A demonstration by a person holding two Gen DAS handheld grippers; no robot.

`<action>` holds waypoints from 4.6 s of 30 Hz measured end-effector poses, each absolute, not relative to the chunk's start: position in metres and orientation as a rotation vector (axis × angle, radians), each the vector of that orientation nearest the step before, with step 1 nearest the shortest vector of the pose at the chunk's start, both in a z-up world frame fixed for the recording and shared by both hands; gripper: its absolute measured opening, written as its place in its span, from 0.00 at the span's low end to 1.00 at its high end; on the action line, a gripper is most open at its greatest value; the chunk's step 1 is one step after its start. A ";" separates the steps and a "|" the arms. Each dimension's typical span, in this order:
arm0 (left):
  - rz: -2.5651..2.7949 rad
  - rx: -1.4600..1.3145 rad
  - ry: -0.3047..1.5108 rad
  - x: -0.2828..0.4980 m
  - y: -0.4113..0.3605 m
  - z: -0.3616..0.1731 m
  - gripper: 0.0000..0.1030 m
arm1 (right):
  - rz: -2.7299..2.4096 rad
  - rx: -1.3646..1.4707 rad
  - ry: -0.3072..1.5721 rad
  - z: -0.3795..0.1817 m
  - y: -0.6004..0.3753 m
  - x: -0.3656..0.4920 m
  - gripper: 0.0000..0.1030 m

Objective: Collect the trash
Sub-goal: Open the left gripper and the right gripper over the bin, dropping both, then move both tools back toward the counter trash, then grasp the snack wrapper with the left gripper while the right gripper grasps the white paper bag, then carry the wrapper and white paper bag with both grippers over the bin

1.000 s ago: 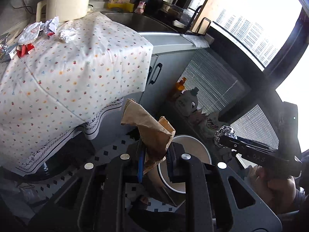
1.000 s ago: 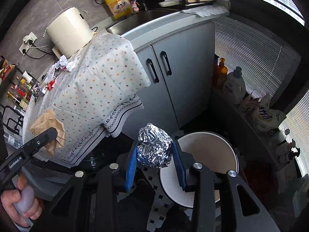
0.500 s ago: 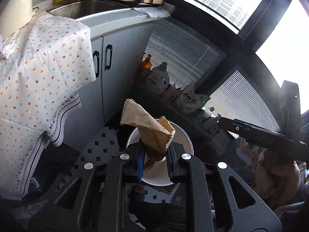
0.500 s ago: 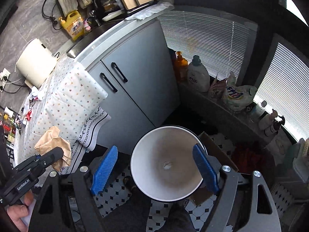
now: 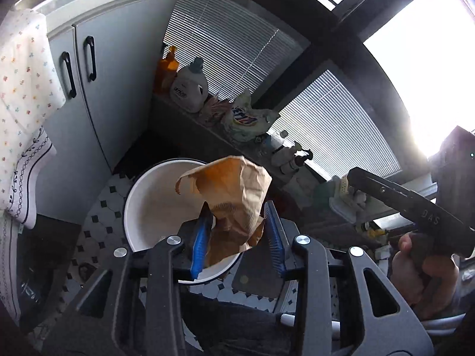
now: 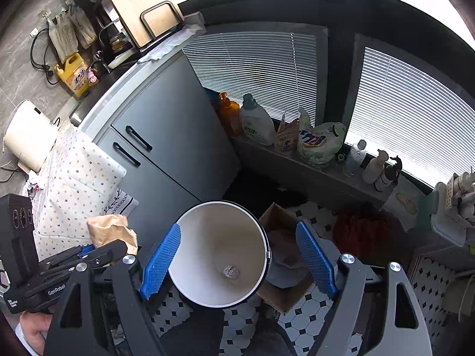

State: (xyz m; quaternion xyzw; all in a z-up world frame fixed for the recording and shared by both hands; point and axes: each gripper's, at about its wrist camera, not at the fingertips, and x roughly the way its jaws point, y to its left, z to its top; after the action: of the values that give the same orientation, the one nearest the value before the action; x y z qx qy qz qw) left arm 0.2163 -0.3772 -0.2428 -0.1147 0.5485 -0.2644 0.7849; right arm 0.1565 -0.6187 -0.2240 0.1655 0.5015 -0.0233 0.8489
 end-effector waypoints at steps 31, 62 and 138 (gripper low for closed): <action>-0.125 -0.370 0.867 0.185 -0.190 -0.151 0.94 | 0.361 0.187 0.955 -0.175 -0.441 0.240 0.92; 0.459 -0.531 0.583 0.082 0.107 -0.103 0.94 | 0.861 -0.034 0.898 -0.133 -0.095 0.290 0.88; 0.291 -0.511 0.610 0.141 0.102 -0.119 0.07 | 0.883 -0.071 0.932 -0.124 -0.111 0.307 0.02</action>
State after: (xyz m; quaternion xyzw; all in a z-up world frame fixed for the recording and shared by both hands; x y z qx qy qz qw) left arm 0.1407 0.1017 -0.1191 -0.2481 0.2960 0.1412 0.9115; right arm 0.3074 -0.1105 -0.1240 -0.0331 0.4346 0.4117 0.8003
